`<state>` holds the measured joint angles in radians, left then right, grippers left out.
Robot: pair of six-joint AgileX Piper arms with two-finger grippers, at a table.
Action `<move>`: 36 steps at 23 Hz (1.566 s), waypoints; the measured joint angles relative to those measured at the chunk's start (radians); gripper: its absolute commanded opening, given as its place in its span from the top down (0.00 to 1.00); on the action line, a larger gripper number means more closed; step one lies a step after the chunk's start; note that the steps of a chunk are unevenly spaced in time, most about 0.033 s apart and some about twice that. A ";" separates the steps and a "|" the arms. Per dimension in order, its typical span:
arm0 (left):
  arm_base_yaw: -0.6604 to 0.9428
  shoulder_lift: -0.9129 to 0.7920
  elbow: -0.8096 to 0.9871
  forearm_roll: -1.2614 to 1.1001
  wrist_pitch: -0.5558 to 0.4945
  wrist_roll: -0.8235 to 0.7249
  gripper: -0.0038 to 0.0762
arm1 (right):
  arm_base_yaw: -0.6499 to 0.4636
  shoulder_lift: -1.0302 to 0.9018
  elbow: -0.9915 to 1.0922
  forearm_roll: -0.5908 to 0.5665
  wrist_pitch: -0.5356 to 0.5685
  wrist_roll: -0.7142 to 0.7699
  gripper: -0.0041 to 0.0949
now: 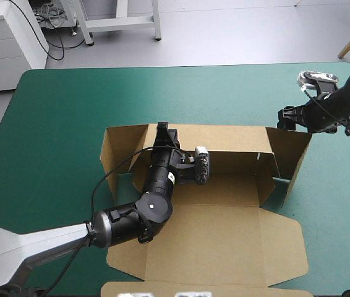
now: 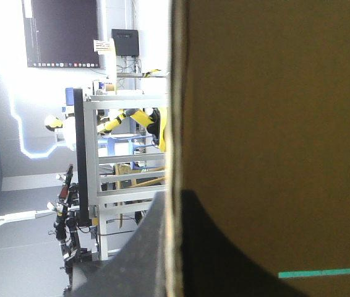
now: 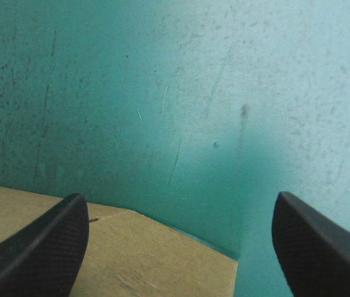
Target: Fold the box
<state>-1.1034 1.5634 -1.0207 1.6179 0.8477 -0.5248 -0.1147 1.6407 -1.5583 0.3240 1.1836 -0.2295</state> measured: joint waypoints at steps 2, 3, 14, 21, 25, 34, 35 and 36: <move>0.000 0.000 0.000 0.000 0.003 -0.015 0.96 | 0.000 0.000 -0.003 0.001 0.025 -0.011 0.21; 0.000 0.000 0.000 0.000 0.005 -0.016 0.96 | 0.000 0.000 -0.001 0.002 0.026 -0.012 0.21; 0.000 0.000 0.001 -0.002 0.029 -0.023 0.96 | 0.000 -0.116 0.193 0.017 0.028 -0.070 0.21; 0.000 0.000 0.001 -0.006 0.040 -0.027 0.96 | 0.000 -0.316 0.398 0.176 0.013 -0.253 0.21; 0.000 0.000 0.001 -0.008 0.048 -0.027 0.96 | 0.000 -0.409 0.518 0.244 -0.029 -0.425 0.21; 0.000 0.000 0.001 -0.008 0.031 -0.027 0.96 | 0.002 -0.431 0.650 0.415 -0.172 -0.751 0.21; 0.000 0.000 0.001 -0.008 0.027 -0.027 0.96 | 0.002 -0.431 0.650 0.422 -0.173 -0.760 0.21; 0.000 0.000 0.001 -0.008 0.021 -0.028 0.96 | 0.002 -0.431 0.650 0.430 -0.175 -0.767 0.21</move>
<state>-1.1034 1.5634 -1.0197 1.6098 0.8691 -0.5527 -0.1128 1.2097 -0.9083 0.7536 1.0091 -0.9962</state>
